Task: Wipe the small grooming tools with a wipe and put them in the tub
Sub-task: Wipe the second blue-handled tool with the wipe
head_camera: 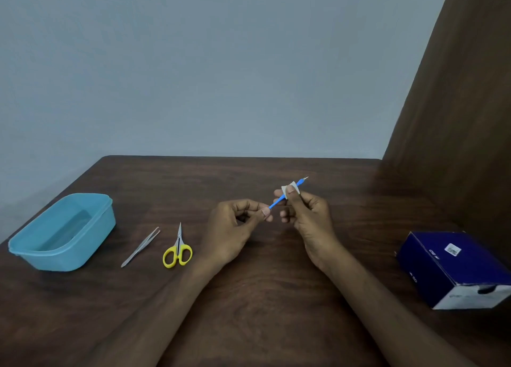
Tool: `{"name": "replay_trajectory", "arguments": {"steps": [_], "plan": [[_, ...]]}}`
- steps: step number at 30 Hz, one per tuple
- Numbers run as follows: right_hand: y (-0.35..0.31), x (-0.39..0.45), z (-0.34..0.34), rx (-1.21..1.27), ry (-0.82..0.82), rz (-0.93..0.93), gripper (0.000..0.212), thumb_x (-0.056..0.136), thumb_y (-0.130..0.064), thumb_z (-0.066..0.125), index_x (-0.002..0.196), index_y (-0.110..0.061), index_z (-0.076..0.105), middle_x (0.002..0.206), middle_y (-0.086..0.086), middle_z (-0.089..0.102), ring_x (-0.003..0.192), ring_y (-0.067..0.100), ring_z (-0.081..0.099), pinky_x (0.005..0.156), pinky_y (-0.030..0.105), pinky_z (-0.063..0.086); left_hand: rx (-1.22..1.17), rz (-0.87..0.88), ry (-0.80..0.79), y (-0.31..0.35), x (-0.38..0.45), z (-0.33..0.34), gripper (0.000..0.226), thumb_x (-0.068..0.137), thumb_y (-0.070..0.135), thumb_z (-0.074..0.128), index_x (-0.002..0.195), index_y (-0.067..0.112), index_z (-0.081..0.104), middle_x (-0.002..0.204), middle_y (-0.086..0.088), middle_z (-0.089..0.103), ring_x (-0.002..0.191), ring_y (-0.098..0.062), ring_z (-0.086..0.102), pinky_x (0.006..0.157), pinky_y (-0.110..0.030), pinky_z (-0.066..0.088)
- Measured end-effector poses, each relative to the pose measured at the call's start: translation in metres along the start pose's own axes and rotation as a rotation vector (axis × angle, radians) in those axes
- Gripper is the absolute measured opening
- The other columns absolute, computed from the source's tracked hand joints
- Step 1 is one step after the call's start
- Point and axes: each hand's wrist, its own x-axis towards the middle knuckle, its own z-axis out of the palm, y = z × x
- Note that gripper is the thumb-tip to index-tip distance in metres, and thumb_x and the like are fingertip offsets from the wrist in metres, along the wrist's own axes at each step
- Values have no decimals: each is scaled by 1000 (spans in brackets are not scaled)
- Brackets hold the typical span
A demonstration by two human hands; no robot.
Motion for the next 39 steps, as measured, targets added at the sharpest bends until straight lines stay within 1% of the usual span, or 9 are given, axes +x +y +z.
{"name": "replay_trajectory", "arguments": {"steps": [7,12,16,22,25,28,33,36,39], "plan": [[4,-2,-2,-50,-120,7,17,96,-14,77,112,-9,80,81,9,76,67,9,60,66,24,50,-7,42,-42,1,-1,-3,11,100,18,74,102,20,84,93,12,83,94,-3,78,92,-32,60],[3,-2,-1,-25,-94,3,24,103,-28,68,104,-8,82,87,31,74,72,17,60,66,27,50,1,25,-24,3,-3,-3,9,99,22,76,103,22,84,91,13,83,92,-5,78,91,-43,61],[3,-5,0,-15,-174,40,16,97,-13,75,111,-9,79,84,14,75,75,15,62,71,28,50,16,30,-25,2,-2,-4,9,99,23,75,99,22,84,91,12,83,89,-6,78,86,-48,62],[1,-2,-2,3,-94,24,17,100,-24,73,96,-11,82,86,13,76,78,25,62,70,31,49,-79,3,-62,1,-1,-2,17,104,17,67,108,23,83,97,12,83,100,-4,77,91,-24,58],[0,-1,-2,28,-44,27,16,101,-22,71,94,-11,80,88,8,79,69,14,58,68,30,51,-99,-55,-20,-1,0,0,24,110,25,59,108,24,82,96,9,84,83,-12,71,70,-30,55],[1,-2,-5,-18,-52,27,12,93,-11,79,105,-10,79,84,5,78,65,10,60,65,22,53,-133,-113,81,-1,2,-2,30,112,30,53,106,22,81,94,5,83,67,-13,56,49,-22,44],[1,-4,-3,-85,-93,30,12,92,-14,81,104,-10,80,89,15,80,66,9,61,67,24,53,-160,-120,122,-2,2,-3,31,113,31,51,108,23,80,95,3,82,66,-10,58,48,-25,44],[-1,-2,-2,-10,-50,51,19,102,-21,70,100,-5,80,86,9,81,63,9,58,63,23,53,-155,-126,126,-3,3,-2,29,112,31,52,106,23,80,95,3,81,65,-8,57,48,-26,44],[-2,-2,-5,-46,-46,39,13,97,-17,76,103,-7,81,93,10,82,68,11,60,66,22,54,-156,-129,112,-5,3,-2,29,112,31,52,105,24,80,95,3,81,66,-9,57,48,-27,44]]}}
